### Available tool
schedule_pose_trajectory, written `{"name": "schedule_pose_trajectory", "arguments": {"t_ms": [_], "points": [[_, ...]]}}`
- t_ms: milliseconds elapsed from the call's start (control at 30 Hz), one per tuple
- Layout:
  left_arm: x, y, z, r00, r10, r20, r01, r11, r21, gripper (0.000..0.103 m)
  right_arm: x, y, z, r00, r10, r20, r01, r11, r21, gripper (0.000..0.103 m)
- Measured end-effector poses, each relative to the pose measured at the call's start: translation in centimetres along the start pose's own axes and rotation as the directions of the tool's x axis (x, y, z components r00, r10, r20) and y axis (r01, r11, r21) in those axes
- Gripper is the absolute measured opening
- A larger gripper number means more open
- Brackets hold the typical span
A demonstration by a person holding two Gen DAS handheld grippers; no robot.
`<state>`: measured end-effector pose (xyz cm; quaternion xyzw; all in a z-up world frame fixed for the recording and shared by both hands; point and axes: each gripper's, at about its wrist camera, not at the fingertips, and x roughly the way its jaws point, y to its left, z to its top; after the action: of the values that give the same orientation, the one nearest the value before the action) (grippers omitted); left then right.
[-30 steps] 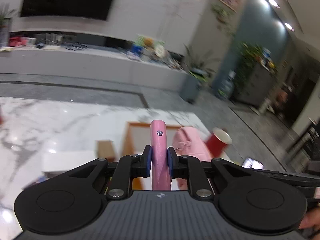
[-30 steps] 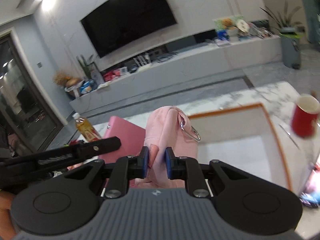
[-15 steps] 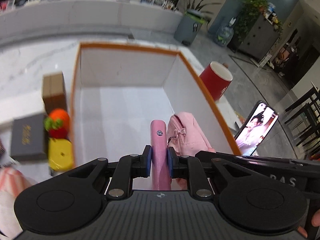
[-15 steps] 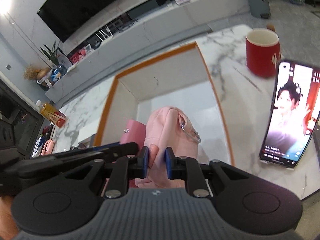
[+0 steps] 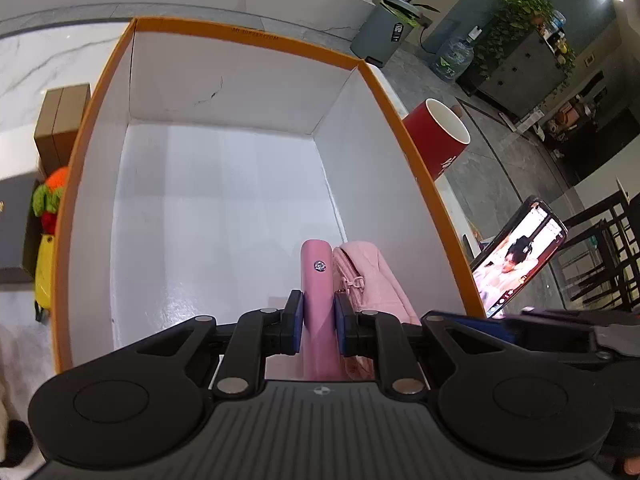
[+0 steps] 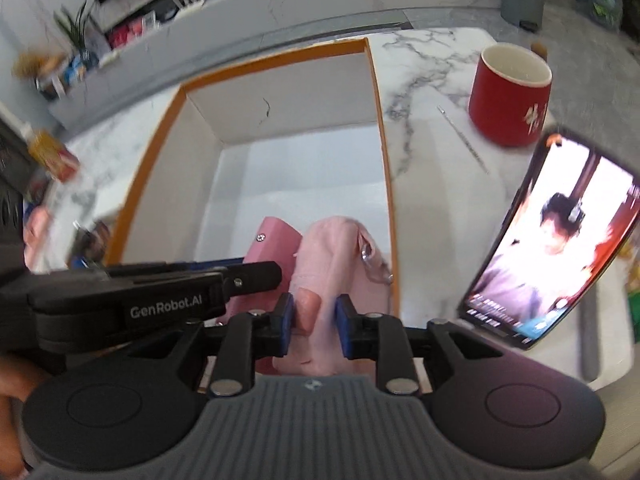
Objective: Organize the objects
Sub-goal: 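Lift the pink wallet and pink bag with both grippers over the orange box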
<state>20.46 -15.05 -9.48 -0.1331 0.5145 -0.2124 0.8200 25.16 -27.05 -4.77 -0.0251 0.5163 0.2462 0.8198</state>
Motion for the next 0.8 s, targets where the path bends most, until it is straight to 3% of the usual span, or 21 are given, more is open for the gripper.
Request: {"name": "schedule_pose_trajectory", "arguments": {"t_ms": [233, 400, 467, 567, 667, 800], "points": [[0.0, -0.1, -0.2, 1.0, -0.027, -0.003, 0.027, 0.999, -0.03, 0.019, -1.9, 1.6, 0.0, 0.993, -0.105, 0.052, 0.114, 0.973, -0.2, 0.033], [-0.3, -0.8, 0.3, 0.998, -0.065, 0.012, 0.066, 0.997, -0.034, 0.019, -2.8, 2.4, 0.1, 0.992, -0.116, 0.047, 0.125, 0.945, -0.301, 0.054], [-0.2, -0.9, 0.3, 0.998, -0.059, 0.01, 0.059, 0.998, -0.03, 0.019, -3.2, 2.8, 0.0, 0.986, -0.154, 0.058, 0.165, 0.932, -0.324, 0.053], [0.5, -0.9, 0.2, 0.999, -0.031, 0.004, 0.032, 0.999, -0.024, 0.019, -3.4, 2.8, -0.2, 0.984, -0.173, 0.038, 0.175, 0.918, -0.356, 0.036], [1.1, -1.2, -0.3, 1.0, 0.003, 0.001, -0.003, 1.0, -0.003, 0.019, -3.4, 2.7, -0.3, 0.984, -0.17, 0.047, 0.176, 0.915, -0.363, 0.035], [0.8, -0.7, -0.6, 1.0, -0.01, 0.005, 0.01, 1.0, -0.029, 0.019, -3.6, 3.5, -0.7, 0.99, -0.133, 0.044, 0.14, 0.908, -0.394, 0.035]]}}
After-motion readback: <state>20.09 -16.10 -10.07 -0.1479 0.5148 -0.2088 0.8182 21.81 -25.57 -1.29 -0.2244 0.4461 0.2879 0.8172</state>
